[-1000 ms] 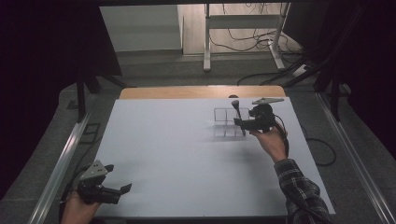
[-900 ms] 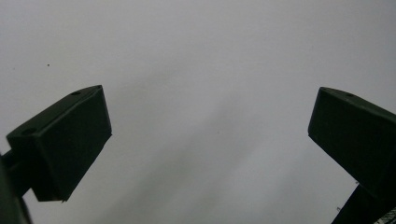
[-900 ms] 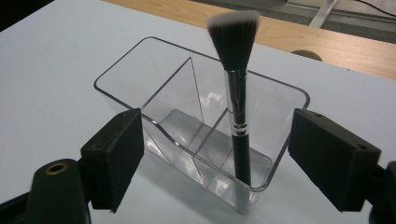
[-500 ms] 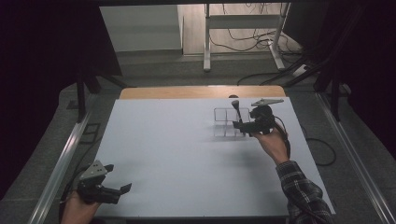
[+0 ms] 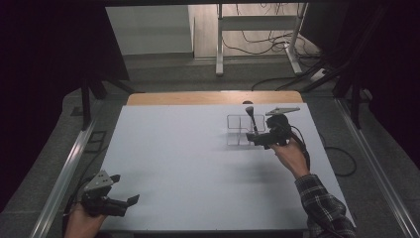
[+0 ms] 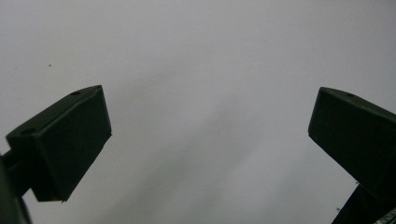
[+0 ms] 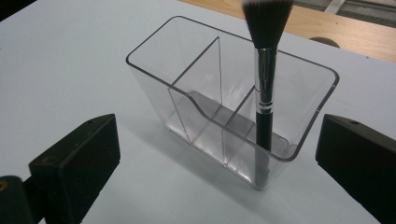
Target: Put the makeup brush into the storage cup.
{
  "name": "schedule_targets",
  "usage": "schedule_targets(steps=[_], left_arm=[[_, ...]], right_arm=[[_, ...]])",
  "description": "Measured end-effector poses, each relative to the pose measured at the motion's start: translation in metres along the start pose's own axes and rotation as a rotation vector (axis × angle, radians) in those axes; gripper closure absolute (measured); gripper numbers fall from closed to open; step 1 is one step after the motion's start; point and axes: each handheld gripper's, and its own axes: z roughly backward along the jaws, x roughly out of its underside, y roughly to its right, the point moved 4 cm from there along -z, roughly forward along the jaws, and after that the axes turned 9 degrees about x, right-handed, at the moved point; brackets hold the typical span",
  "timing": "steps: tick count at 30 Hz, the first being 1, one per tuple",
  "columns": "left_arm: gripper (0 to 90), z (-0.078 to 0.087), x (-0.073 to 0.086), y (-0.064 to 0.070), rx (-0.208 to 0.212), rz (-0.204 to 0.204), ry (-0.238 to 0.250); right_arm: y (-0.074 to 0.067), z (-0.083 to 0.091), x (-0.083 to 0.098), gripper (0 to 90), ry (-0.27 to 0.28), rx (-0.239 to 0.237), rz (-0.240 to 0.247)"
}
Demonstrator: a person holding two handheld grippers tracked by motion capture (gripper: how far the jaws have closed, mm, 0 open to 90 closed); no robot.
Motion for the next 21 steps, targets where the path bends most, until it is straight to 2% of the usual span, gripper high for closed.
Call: schedule_targets(steps=[8,14,21], left_arm=[[0.0,0.000,0.000,0.000,0.000,-0.002,-0.002],[0.0,0.000,0.000,0.001,0.001,-0.005,-0.006],[0.0,0.000,0.000,0.001,0.001,-0.006,-0.005]], right_arm=[[-0.005,0.005,0.004,0.0,-0.009,-0.003,0.008],[-0.011,0.007,0.007,0.1,-0.042,-0.038,0.011],[-0.015,0.013,0.009,0.1,-0.035,-0.046,0.018]])
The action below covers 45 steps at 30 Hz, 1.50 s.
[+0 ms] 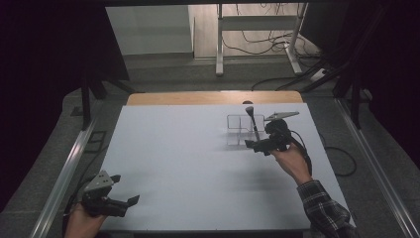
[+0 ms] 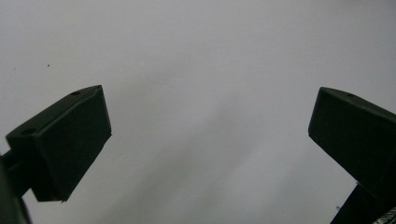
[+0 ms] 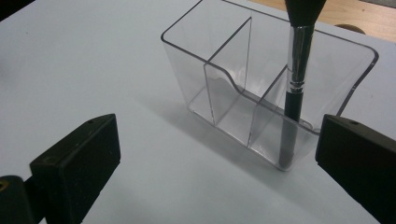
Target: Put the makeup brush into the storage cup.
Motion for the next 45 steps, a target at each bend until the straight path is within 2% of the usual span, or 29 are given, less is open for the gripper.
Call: schedule_targets(steps=[10,27,45], left_arm=[[0.0,0.000,0.000,0.000,0.001,-0.001,0.000],[0.0,0.000,0.000,0.000,0.001,0.000,0.001],[0.0,0.000,0.000,0.000,-0.001,0.003,0.000]], right_arm=[[0.000,0.008,0.008,1.2,0.003,-0.012,-0.005],[-0.010,0.023,0.020,1.0,0.020,-0.020,0.068],[-0.017,0.026,0.042,0.8,0.003,-0.037,0.070]])
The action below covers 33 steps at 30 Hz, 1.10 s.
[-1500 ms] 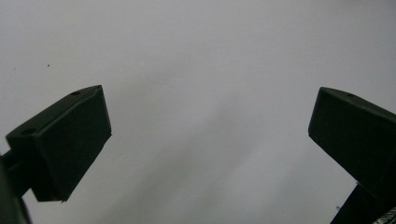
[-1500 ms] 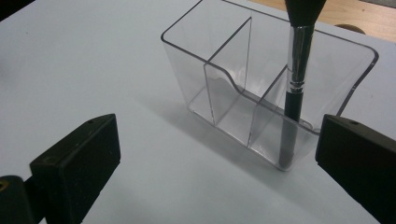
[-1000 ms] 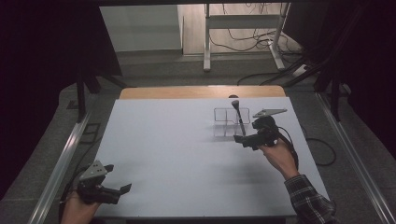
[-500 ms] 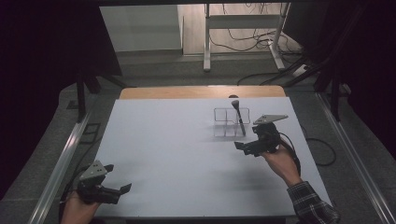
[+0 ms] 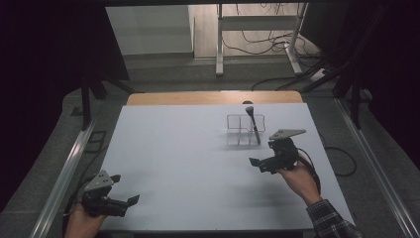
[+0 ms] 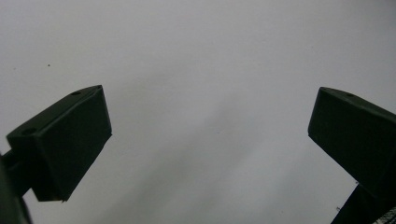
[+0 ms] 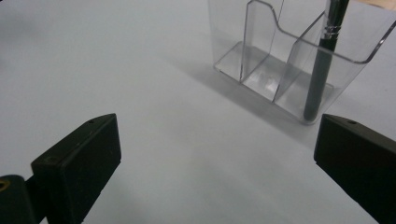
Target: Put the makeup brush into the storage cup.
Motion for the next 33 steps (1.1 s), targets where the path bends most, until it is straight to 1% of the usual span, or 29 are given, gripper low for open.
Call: schedule_targets(steps=[9,13,17,20,30,33], left_arm=[[0.0,0.001,0.000,0.000,-0.003,0.003,0.004],[0.0,0.000,0.000,-0.001,-0.001,0.004,0.004],[0.0,0.000,0.000,0.000,-0.001,0.003,0.003],[0.0,0.000,0.000,0.000,-0.001,0.004,0.003],[0.0,0.001,0.000,-0.001,-0.004,0.005,0.005],[0.0,0.001,0.000,-0.001,-0.006,0.005,0.005]], right_arm=[[-0.004,0.003,0.011,0.8,-0.017,0.002,0.006],[-0.004,0.007,0.014,0.9,-0.002,0.014,0.011],[-0.002,0.010,0.018,0.8,0.008,0.011,0.007],[-0.002,0.012,0.020,0.8,0.009,0.013,0.012],[-0.003,0.017,0.027,0.9,0.005,0.009,0.001],[-0.004,0.018,0.028,0.9,0.000,0.012,0.006]])
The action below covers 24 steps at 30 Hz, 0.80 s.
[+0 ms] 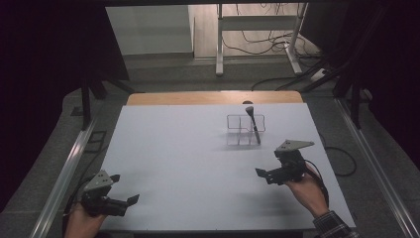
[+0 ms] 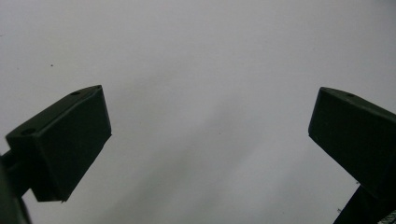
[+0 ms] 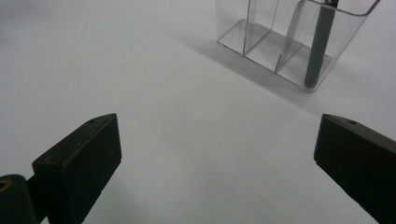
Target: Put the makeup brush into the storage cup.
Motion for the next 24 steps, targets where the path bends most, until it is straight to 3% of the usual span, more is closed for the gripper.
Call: schedule_targets(steps=[24], left_arm=[[0.0,0.001,0.000,-0.001,-0.012,0.003,0.003]], right_arm=[[0.003,0.018,0.021,0.7,-0.021,0.014,-0.029]])
